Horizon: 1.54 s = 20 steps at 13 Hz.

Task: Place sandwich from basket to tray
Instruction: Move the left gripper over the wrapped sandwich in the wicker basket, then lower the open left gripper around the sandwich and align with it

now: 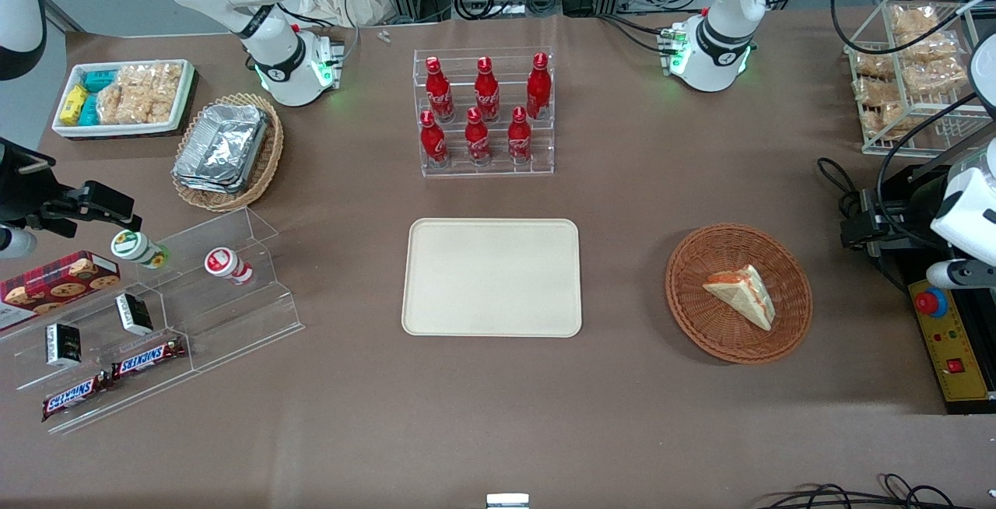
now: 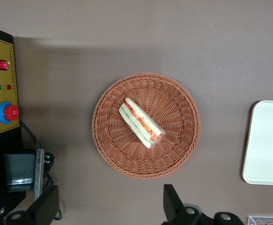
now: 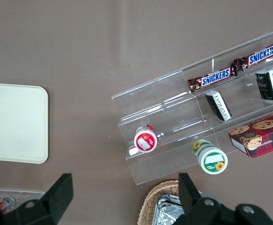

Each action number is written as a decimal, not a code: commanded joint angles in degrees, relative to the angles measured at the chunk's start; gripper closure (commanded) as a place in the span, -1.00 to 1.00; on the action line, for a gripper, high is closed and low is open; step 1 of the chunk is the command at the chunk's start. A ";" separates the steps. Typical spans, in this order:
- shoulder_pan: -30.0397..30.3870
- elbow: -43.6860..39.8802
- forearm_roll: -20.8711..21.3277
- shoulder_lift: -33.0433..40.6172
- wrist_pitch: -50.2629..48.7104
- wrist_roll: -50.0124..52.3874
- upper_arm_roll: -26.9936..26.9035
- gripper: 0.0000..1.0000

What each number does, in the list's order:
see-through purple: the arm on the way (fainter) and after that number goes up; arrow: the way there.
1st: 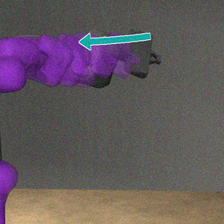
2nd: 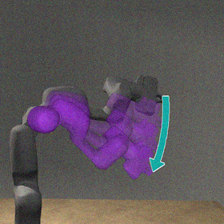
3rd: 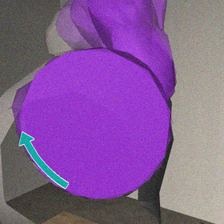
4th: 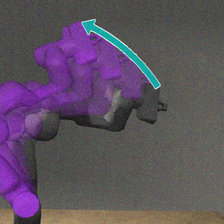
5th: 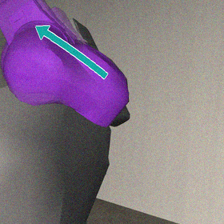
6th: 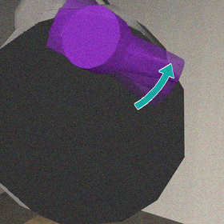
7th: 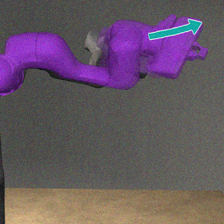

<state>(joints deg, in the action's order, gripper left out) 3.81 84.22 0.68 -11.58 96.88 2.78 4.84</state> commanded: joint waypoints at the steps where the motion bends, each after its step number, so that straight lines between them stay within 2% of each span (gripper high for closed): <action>1: 0.05 -2.22 1.08 -1.08 -1.43 0.29 0.52 -0.99; 6: -0.21 0.40 1.17 -2.04 -0.73 2.04 0.61 -0.99; 12: -3.45 6.38 0.29 -2.31 1.46 34.09 0.87 -0.99; 16: -5.21 13.67 -0.51 -1.95 8.75 43.34 0.87 -0.99; 20: -5.22 18.24 -0.24 -2.13 15.24 44.07 0.43 -0.99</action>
<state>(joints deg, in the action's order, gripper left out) -1.27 99.46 0.37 -14.64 108.62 45.74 5.76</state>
